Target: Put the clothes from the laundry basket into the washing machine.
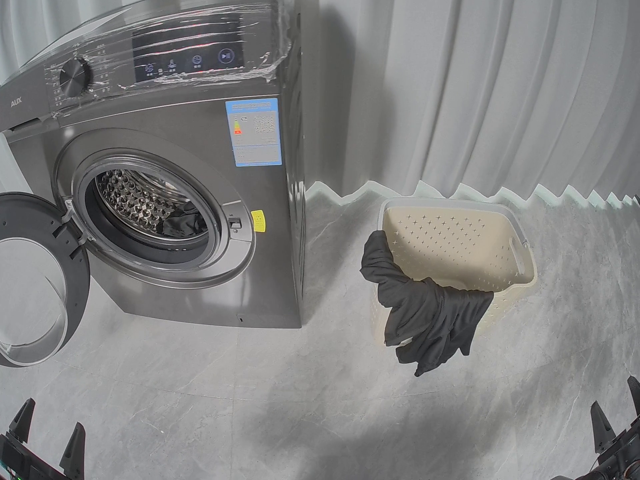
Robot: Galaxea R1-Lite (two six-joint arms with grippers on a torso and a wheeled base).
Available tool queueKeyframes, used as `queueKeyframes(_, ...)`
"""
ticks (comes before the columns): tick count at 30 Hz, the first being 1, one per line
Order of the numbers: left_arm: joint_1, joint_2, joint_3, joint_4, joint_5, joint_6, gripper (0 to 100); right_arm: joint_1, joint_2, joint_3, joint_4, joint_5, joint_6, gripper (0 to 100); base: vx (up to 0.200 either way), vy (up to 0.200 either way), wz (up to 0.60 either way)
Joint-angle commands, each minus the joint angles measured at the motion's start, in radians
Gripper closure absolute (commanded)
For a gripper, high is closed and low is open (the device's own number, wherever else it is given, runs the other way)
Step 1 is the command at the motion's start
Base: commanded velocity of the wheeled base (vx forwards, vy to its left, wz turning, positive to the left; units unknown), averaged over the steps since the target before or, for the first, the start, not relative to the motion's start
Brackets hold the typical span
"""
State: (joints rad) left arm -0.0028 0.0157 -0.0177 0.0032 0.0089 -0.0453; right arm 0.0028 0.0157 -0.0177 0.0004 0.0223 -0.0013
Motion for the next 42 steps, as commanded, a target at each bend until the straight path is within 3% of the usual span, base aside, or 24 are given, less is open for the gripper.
queueKeyframes(1,0.0,-0.016,0.015,0.0,0.0,-0.001,0,0.0,-0.016,0.018,0.0,0.001,0.0,0,0.0,-0.2,0.0)
queueKeyframes(13,0.0,-0.016,0.016,0.0,0.0,0.001,0,0.0,-0.016,0.018,0.0,0.001,0.0,0,0.0,-0.2,0.0)
queueKeyframes(28,0.0,-0.016,0.015,0.0,0.003,0.002,0,0.0,-0.016,0.018,0.0,0.001,0.0,0,0.0,0.0,0.0)
queueKeyframes(34,0.0,-0.016,0.016,0.0,0.002,0.001,0,0.0,-0.016,0.018,0.0,0.001,0.0,0,0.0,-0.2,0.0)
queueKeyframes(42,0.0,-0.016,0.015,0.0,0.0,0.001,0,0.0,-0.016,0.018,0.0,0.001,0.0,0,0.0,0.0,0.0)
